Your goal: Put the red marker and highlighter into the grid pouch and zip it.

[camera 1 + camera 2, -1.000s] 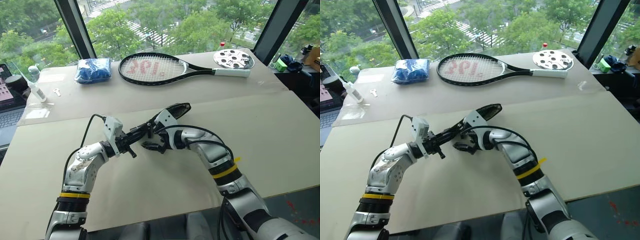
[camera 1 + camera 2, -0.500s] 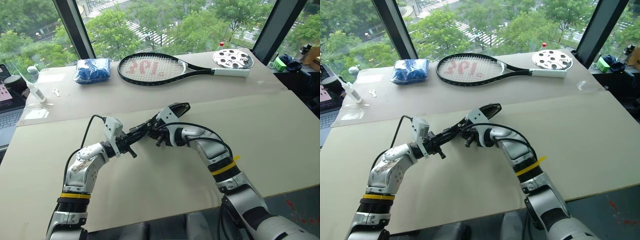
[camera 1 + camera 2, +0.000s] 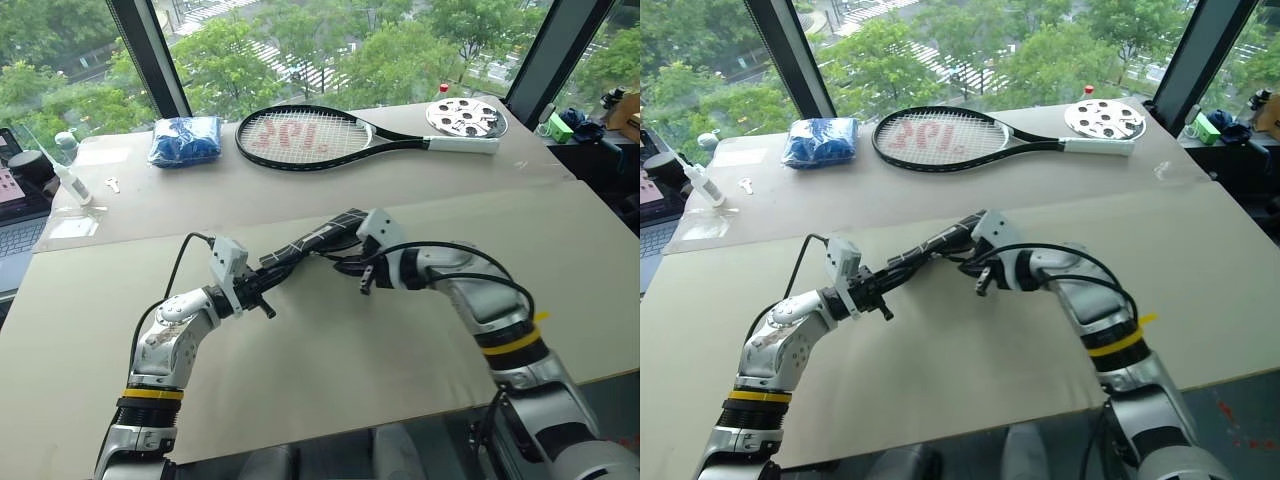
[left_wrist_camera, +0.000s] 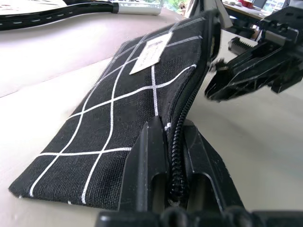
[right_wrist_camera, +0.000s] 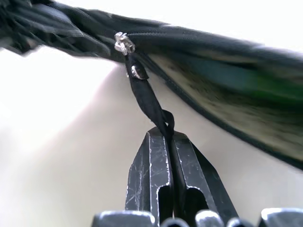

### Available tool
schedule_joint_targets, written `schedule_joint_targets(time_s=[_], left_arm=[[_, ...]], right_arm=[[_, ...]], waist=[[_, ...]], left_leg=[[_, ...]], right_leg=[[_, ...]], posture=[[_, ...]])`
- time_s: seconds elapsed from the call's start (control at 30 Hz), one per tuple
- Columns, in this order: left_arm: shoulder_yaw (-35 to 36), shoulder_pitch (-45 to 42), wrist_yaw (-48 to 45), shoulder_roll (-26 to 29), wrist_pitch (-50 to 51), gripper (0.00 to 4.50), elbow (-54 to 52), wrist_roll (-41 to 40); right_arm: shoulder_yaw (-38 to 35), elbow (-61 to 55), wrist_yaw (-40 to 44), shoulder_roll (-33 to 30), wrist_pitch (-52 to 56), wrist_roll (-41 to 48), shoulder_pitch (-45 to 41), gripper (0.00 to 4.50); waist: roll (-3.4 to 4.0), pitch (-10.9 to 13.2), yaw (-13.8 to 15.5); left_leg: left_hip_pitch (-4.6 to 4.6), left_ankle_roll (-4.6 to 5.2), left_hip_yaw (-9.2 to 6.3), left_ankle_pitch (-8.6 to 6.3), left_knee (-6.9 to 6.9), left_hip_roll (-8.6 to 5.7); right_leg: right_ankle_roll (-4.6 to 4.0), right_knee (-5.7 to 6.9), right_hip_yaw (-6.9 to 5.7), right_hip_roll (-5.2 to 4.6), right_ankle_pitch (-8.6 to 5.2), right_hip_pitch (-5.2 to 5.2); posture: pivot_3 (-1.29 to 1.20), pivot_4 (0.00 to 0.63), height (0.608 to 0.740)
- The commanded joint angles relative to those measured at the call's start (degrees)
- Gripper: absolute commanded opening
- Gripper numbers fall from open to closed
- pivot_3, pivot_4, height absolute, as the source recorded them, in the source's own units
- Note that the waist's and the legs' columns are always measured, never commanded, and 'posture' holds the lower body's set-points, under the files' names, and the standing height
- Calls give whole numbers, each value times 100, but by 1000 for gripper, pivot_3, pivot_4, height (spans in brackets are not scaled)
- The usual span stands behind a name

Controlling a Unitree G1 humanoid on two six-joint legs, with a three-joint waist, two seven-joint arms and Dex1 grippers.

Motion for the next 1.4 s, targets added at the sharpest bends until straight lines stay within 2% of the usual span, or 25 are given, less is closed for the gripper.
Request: schedule_joint_targets(time_s=[0.03,0.23,0.37,0.47,0.57,0.7,0.97,1.07,1.17,1.23,1.27,1.4], left_arm=[[111,-7,-14,46,-87,0,-190,-80],[90,-64,-57,45,-100,0,-120,-66],[44,-100,-89,52,-115,0,-87,-54],[-18,-123,-130,56,-121,0,-83,-35],[-118,-156,-236,89,-136,0,-68,12],[-277,-206,-443,161,-153,0,-60,80],[-915,-350,-811,160,-523,0,36,564],[-1192,-456,-900,115,-870,0,235,867],[-1304,-538,-970,26,-1009,0,424,935],[-1328,-616,-1031,15,-921,850,557,926],[-1335,-639,-1094,22,-851,966,575,878],[-1170,-669,-1023,11,-665,2440,438,745]], right_arm=[[-597,384,-198,-539,-512,-240,-131,58],[-1001,1322,-356,-803,-992,-242,-339,58],[-1227,1302,-197,-616,-1015,147,-280,1161],[-1315,1068,-27,-503,-705,443,-185,2240],[-1450,654,510,-591,-117,1043,92,3272],[-1862,260,1122,-1089,98,1603,557,3272],[-2920,-211,1882,-2124,-336,2011,1856,3272],[-3145,-434,1793,-2168,-366,2055,2225,3272],[-3073,-602,1583,-2029,-375,2046,2363,3272],[-2924,-673,1410,-1921,-401,1961,2384,3300],[-2877,-695,1350,-1885,-408,1935,2389,3300],[-2813,-668,1230,-1865,-413,1933,2367,3300]], waist=[[-1,0,19],[-2,1,-3],[-3,2,15],[-3,2,5],[-3,2,18],[-3,2,124],[-3,2,178],[-2,1,158],[-2,1,142],[-3,2,148],[-3,2,155],[-3,2,162]], left_leg=[[0,0,0,0,0,0],[0,0,6,0,-1,3],[-3,1,7,0,-1,2],[-3,1,7,0,-1,3],[-4,1,5,0,-1,3],[-10,3,5,-2,2,0],[-14,6,7,-3,3,0],[-14,6,12,-3,4,0],[-10,7,22,-4,4,4],[-8,8,24,-4,4,5],[-6,8,24,-4,4,5],[-10,10,24,-5,13,4]], right_leg=[[0,-1,0,0,0,1],[0,-5,1,0,0,3],[0,-9,1,0,1,3],[1,-12,1,0,1,3],[1,-13,1,0,3,3],[6,-23,1,-1,7,4],[7,-31,-4,-1,10,7],[6,-29,-3,-1,12,9],[1,-29,-1,-1,17,10],[0,-28,0,-1,18,12],[0,-26,0,-1,18,12],[3,-27,0,-1,20,13]], posture=[[0,150,740],[0,150,740],[0,150,740],[0,150,740],[0,150,740],[0,150,740],[0,150,740],[0,150,740],[0,150,740],[0,150,740],[0,150,740],[0,150,740]])
